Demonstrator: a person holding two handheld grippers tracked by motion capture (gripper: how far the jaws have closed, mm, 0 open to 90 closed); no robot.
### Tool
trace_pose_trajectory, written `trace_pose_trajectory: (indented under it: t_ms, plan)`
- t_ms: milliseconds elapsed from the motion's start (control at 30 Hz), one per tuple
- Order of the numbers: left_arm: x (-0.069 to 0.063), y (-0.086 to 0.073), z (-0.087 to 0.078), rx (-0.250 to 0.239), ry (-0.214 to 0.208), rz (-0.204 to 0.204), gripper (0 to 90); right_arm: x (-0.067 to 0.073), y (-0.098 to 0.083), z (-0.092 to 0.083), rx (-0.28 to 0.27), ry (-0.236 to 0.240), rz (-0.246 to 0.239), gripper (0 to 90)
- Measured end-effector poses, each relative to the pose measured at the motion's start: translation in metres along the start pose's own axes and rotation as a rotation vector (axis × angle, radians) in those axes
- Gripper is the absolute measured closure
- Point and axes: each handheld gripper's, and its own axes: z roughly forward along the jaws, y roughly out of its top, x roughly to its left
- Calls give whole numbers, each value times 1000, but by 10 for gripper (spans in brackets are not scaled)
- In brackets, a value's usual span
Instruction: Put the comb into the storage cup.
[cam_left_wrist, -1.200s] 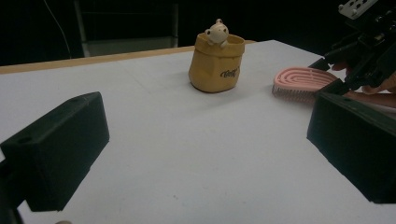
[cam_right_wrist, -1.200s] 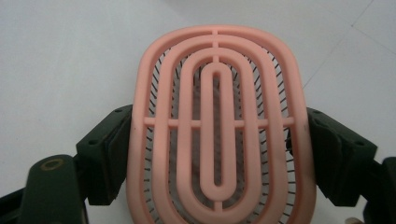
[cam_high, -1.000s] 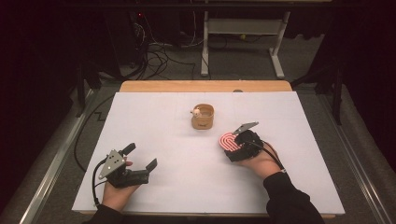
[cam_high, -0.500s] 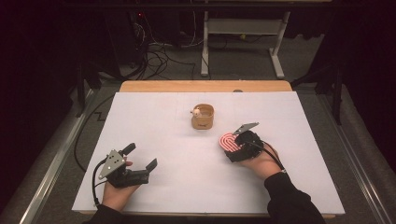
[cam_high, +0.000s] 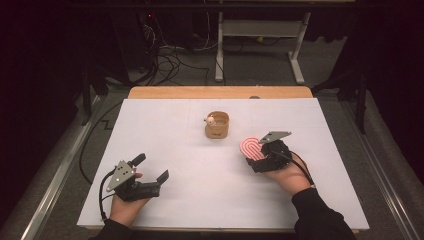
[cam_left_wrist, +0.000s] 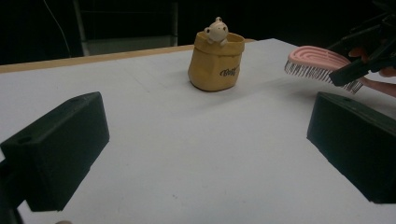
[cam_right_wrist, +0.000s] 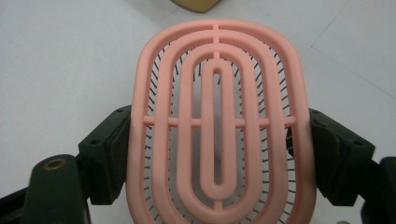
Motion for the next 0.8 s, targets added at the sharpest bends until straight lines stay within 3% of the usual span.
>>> trace_pose_trajectory:
  t_ms: [467,800]
  plan:
    - [-2,-1,3,22,-18,7,0,4,-10,-29,-169,-24,20,205]
    - [-4,-2,5,39,-34,12,0,7,-18,-39,-284,-54,40,205]
